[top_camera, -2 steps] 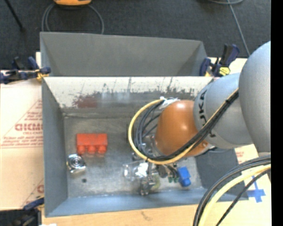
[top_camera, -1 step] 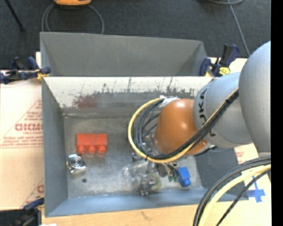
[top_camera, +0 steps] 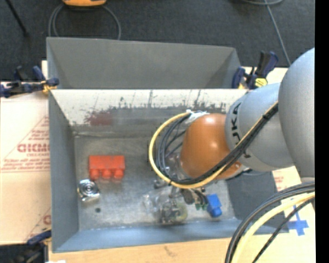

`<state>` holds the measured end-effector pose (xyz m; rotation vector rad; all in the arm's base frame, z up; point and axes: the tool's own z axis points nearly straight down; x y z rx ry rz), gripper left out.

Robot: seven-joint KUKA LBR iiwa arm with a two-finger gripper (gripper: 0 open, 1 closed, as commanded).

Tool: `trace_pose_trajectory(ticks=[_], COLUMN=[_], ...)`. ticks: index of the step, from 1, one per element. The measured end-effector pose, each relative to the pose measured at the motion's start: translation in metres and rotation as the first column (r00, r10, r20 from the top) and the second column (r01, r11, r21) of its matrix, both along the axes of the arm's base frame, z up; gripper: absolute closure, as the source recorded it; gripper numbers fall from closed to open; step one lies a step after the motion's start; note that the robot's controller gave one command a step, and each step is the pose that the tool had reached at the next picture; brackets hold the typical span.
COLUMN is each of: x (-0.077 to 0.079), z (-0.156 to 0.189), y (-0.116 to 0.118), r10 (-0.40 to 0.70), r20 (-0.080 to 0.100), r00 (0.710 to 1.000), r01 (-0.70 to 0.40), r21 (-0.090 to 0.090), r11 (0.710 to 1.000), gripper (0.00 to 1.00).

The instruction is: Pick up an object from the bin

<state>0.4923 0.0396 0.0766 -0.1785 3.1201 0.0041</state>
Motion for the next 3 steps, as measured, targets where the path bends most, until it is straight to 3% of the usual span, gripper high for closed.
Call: trace_pose_trajectory(ticks=[2,3], x=[0.001,0.003], z=[0.023,0.106], y=[-0.001,-0.001], r10=[-0.006,-0.011], r20=[-0.015,-0.008], r00=[1.000,1.000], r01=[0.006,0.011], r21=[-0.002,-0.004], r11=[1.000,1.000], gripper=[1.00,1.00])
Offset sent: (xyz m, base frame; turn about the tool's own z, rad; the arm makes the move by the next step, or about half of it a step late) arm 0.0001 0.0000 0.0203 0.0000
